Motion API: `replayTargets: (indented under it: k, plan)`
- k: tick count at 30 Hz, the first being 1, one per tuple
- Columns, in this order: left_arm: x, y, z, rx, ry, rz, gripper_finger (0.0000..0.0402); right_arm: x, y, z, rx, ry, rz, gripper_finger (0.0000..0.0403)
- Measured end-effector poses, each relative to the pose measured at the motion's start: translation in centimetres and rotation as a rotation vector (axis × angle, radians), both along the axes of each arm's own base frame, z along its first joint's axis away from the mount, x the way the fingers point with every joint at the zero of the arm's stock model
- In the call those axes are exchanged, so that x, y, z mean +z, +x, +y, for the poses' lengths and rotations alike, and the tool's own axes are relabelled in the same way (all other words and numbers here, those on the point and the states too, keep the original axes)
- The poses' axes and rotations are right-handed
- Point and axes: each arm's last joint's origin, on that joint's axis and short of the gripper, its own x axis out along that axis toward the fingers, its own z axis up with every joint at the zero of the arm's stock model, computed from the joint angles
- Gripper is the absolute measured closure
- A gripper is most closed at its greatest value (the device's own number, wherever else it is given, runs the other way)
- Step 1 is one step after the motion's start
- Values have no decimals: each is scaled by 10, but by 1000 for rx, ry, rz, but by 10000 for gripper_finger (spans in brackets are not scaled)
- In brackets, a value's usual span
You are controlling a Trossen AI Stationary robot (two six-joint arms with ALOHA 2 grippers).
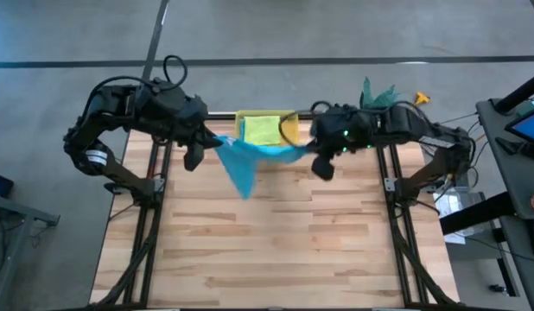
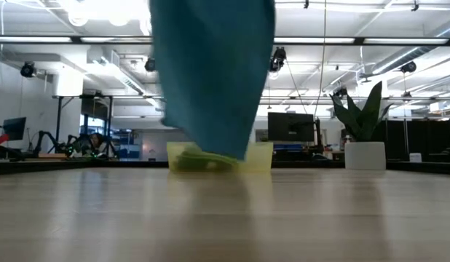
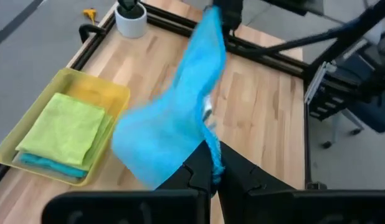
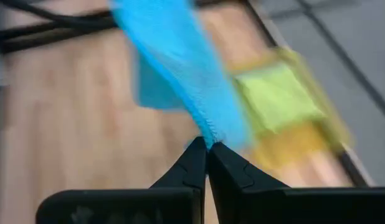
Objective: Fold microfiber towels
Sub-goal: Fold the blue microfiber cloth
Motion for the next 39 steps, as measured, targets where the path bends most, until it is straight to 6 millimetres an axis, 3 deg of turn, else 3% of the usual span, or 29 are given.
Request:
replayTargets:
  k: [3,9,13,18,21,26,33,39]
  plan:
    - [-2,5,0,22,-16,-4,402,-1,-6,2,29,41,32,394]
    - [-9,17,-1,-15,-54,38,402,-20,0,24,130,131,115,394]
    - [-12,25,-12,-82,-166,58,402,-21,-4,43,184,199,129,394]
    - [-11,33,-34,-202,-316,47,402,-5,-17,69,267,320,82,394]
    - [-9,33,-43,-230,-325,32,402,9,-30,73,214,305,19,394]
    - [-14,31,-42,-183,-227,70,402,11,-40,69,133,201,3,394]
    - [-53,51,-29,-111,88,257,402,-19,-29,45,-50,-103,137,394]
    - [-118,72,-21,-181,167,472,402,-65,-8,30,-121,-128,230,394]
